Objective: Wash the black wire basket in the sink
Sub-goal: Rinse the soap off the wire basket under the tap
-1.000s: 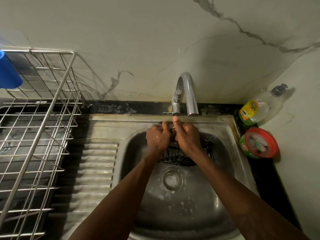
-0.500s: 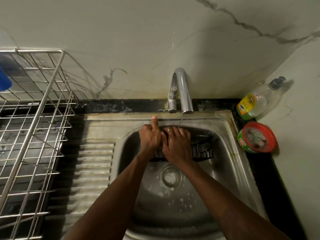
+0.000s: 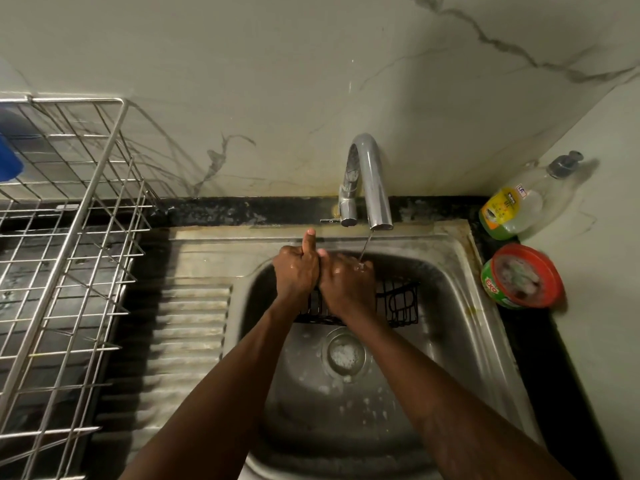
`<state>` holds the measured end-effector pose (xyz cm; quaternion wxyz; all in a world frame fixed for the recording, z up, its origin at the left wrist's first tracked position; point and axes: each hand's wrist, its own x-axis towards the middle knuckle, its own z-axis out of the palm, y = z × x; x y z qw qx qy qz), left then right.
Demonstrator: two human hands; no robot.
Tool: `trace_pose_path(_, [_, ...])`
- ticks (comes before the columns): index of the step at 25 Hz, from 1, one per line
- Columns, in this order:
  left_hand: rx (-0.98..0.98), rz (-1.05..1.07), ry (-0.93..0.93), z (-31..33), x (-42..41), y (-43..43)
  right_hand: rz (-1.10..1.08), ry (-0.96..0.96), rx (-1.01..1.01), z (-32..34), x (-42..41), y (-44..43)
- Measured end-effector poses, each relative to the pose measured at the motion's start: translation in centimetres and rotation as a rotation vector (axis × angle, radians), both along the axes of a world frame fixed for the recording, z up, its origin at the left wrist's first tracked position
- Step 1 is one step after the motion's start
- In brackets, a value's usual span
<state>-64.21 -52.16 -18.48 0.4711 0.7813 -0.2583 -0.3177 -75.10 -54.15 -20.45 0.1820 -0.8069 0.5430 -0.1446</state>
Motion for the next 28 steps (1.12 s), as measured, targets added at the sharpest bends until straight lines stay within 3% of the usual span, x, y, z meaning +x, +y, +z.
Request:
trace_pose_path(5, [0.065, 0.085, -0.038, -0.6, 2.0, 1.2, 0.328, -0.021, -0.057, 0.2, -0.1, -0.4])
trace_pose_path(12, [0.105, 0.082, -0.096, -0.5, 2.3, 1.5, -0.146, 0.005, 0.197, -2.3, -7.2, -4.4])
trace_pose_path(16, [0.138, 0.108, -0.106, -0.8, 2.3, 1.7, -0.353, 0.232, 0.143, -2.0, -2.7, -2.6])
trace_pose_path(18, [0.135, 0.143, -0.084, -1.3, 2.5, 2.0, -0.268, 0.186, 0.027, -1.6, -0.4, -0.4])
trace_pose_path(21, [0.124, 0.176, -0.033, -1.5, 2.6, 2.2, 0.129, 0.021, -0.076, -1.6, 0.2, 2.0])
trace_pose_path(24, [0.122, 0.161, -0.023, -1.0, 2.4, 2.0, 0.396, 0.071, -0.047, -1.9, -2.6, 1.2])
trace_pose_path(28, [0.138, 0.160, -0.012, -0.6, 2.2, 1.9, 0.098, 0.147, 0.028, -2.5, -8.1, -3.1])
